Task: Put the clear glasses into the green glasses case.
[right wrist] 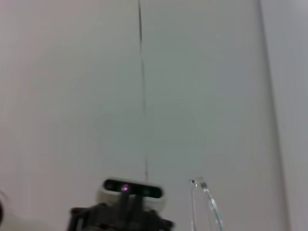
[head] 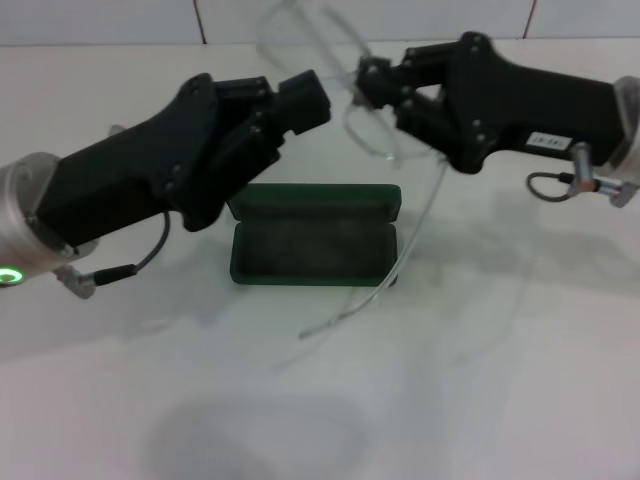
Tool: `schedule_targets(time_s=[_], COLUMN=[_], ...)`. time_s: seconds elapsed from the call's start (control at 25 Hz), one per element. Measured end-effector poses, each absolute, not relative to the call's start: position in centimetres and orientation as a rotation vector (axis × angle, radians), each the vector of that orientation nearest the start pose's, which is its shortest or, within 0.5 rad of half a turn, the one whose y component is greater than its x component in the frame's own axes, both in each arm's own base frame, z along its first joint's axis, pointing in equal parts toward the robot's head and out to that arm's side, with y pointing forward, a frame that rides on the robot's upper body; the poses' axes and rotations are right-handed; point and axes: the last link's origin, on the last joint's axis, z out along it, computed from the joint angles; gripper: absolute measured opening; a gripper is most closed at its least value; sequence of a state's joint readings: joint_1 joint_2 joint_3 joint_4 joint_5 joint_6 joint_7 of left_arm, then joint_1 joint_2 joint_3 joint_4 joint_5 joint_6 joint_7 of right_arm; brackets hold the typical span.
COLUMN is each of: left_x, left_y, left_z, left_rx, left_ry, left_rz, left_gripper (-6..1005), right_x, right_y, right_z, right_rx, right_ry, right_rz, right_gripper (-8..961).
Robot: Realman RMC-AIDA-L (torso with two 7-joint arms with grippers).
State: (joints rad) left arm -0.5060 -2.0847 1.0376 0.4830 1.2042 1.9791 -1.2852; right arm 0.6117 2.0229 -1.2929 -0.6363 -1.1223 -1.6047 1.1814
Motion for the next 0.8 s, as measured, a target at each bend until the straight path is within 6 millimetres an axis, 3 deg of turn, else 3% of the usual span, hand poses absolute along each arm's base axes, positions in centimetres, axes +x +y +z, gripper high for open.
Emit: schedule_targets(time_s=[0.16, 0.56, 0.8], left_x=[-18.8, -20.2, -19.4], left_y=[28.2, 27.7, 27.5], left_z=[2.1, 2.4, 0.6], left_rx=[-2.559, -2.586, -2.777], left_ry=[-0.324, -0.370, -0.352], left_rz=[-1.825, -1.761, -1.660], left_gripper=[50, 50, 50], right_x=[15.1, 16.1, 15.6], right_y=[34.3, 31.6, 31.6], right_z=[1.9, 7.5, 8.6], right_rx=[-2.609, -2.408, -2.250], right_ry=[0.058, -0.083, -0.155], right_rz=[1.419, 1.758, 1.881], right_gripper=[70, 71, 71])
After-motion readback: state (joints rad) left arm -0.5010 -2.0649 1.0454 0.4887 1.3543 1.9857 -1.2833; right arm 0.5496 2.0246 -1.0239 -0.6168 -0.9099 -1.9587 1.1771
